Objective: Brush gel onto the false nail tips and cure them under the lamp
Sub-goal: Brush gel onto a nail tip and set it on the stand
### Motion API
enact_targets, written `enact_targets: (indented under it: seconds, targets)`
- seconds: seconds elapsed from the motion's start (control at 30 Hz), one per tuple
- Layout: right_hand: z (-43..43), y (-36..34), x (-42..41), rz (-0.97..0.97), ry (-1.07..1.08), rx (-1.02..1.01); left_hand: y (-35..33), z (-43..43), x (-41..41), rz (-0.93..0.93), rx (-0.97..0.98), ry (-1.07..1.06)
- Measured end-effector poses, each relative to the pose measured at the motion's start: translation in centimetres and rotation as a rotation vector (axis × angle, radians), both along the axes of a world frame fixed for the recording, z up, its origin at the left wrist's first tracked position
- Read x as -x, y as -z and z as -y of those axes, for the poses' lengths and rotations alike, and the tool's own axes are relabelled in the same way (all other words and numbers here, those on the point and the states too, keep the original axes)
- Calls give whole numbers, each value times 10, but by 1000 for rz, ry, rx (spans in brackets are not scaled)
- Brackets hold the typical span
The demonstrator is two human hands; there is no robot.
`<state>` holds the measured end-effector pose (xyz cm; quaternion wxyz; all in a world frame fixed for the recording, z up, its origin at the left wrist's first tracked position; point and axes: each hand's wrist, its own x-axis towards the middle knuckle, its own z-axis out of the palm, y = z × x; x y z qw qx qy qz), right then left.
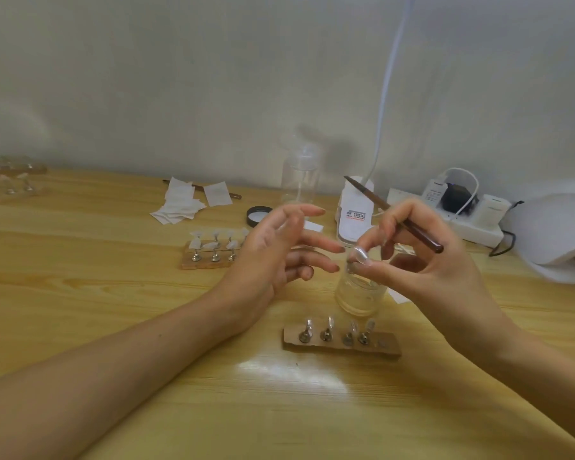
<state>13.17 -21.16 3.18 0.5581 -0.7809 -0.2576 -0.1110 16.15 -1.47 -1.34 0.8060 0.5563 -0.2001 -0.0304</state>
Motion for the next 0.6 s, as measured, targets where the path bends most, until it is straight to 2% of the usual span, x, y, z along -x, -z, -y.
enact_targets:
  seconds: [0.2, 0.6]
  targets:
    - [37, 25, 26, -99, 48, 83, 0, -2, -7, -117, 89, -147]
    - [48, 43, 28, -77, 26, 238, -2, -3, -3, -142, 77, -137]
